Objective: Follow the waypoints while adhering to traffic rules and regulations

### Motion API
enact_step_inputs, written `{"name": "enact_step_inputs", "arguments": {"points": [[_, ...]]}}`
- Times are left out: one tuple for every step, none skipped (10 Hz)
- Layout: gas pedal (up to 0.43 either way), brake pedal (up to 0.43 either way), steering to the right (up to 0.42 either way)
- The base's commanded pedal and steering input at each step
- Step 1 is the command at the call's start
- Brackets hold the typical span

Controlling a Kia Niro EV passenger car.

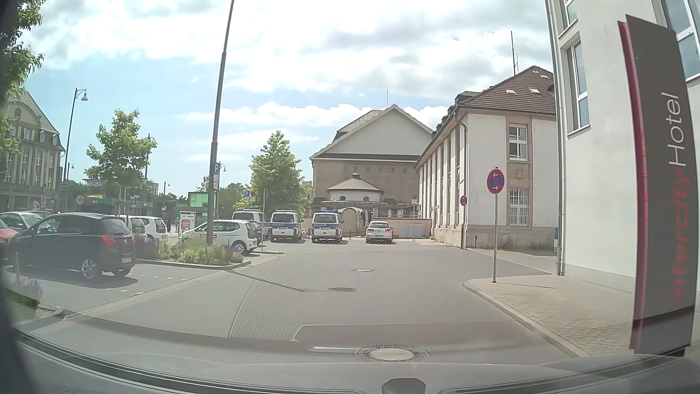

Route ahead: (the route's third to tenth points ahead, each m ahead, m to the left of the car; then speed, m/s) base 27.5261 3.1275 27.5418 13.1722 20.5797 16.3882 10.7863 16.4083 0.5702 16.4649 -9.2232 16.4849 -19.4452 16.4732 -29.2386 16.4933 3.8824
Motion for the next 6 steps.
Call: {"name": "enact_step_inputs", "arguments": {"points": [[0.0,0.024,0.018],[0.0,0.024,0.02],[0.0,0.024,0.021],[0.0,0.024,0.023],[0.0,0.024,0.025],[0.0,0.024,0.028]]}}
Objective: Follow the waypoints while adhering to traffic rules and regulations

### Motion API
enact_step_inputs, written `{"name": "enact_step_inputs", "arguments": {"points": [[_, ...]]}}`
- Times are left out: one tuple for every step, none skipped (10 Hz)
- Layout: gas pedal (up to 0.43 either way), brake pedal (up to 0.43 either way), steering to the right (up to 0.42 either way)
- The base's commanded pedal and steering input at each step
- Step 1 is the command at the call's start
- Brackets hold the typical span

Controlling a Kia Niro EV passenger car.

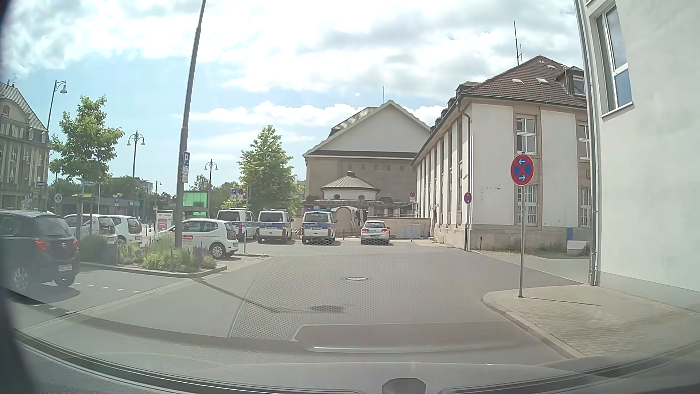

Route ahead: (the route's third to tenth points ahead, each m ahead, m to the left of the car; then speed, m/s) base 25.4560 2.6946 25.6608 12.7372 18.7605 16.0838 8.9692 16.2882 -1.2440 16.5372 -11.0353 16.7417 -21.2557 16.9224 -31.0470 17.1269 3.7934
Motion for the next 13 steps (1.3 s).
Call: {"name": "enact_step_inputs", "arguments": {"points": [[0.0,0.03,0.031],[0.0,0.03,0.034],[0.0,0.03,0.038],[0.0,0.03,0.042],[0.0,0.03,0.044],[0.0,0.03,0.044],[0.0,0.024,0.047],[0.0,0.03,0.049],[0.0,0.03,0.049],[0.0,0.03,0.05],[0.0,0.03,0.051],[0.0,0.024,0.051],[0.0,0.03,0.052]]}}
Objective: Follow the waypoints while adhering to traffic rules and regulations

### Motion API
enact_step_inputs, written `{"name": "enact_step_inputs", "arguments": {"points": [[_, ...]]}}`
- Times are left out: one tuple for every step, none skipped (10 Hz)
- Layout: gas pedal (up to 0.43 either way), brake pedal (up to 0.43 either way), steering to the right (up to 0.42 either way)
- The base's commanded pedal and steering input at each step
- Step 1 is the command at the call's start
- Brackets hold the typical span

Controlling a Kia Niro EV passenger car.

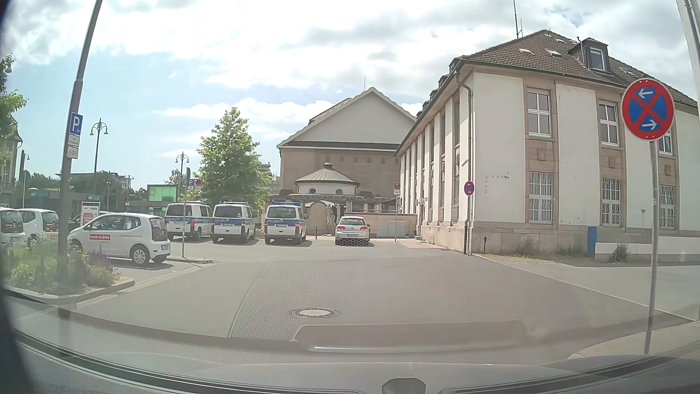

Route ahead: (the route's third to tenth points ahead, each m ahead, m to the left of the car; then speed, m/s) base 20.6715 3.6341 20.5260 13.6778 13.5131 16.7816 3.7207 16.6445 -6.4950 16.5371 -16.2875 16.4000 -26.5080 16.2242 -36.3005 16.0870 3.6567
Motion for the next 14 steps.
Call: {"name": "enact_step_inputs", "arguments": {"points": [[0.0,0.024,0.052],[0.0,0.024,0.051],[0.0,0.024,0.052],[0.0,0.024,0.051],[0.0,0.03,0.052],[0.0,0.03,0.051],[0.0,0.03,0.051],[0.0,0.03,0.051],[0.0,0.03,0.05],[0.0,0.03,0.05],[0.0,0.024,0.05],[0.0,0.03,0.049],[0.0,0.024,0.047],[0.0,0.024,0.041]]}}
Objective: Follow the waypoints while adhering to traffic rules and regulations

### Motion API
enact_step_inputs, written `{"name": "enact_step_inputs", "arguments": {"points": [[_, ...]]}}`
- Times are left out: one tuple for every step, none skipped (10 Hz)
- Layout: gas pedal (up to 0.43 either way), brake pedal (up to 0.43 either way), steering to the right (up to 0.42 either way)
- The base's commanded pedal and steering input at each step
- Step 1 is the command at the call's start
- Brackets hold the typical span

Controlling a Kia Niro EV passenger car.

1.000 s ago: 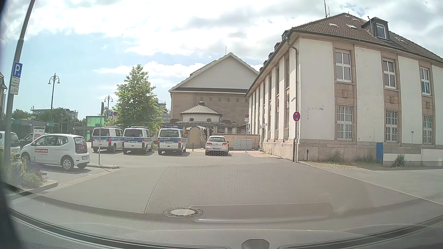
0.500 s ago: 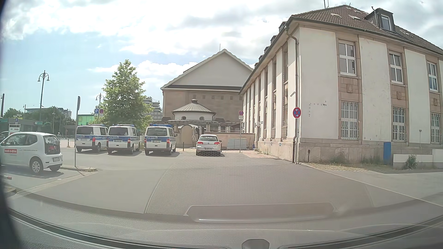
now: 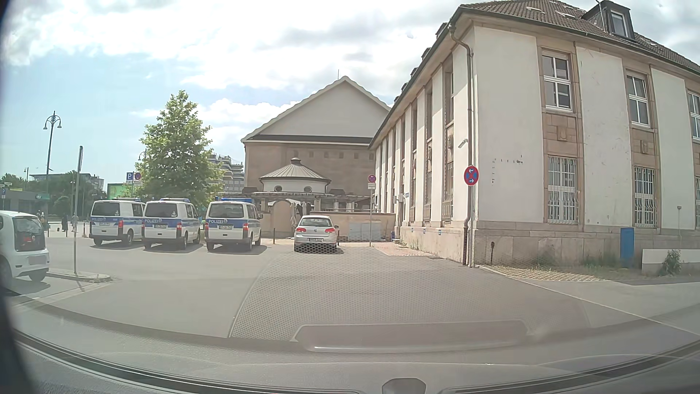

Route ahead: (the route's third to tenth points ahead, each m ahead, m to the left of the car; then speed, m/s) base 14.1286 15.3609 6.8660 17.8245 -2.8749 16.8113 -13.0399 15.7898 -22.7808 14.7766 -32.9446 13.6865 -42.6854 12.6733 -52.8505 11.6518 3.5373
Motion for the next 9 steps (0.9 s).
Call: {"name": "enact_step_inputs", "arguments": {"points": [[0.0,0.03,0.032],[0.0,0.03,0.019],[0.0,0.03,0.003],[0.0,0.024,-0.011],[0.0,0.03,-0.021],[0.0,0.03,-0.03],[0.0,0.024,-0.039],[0.0,0.03,-0.051],[0.0,0.03,-0.064]]}}
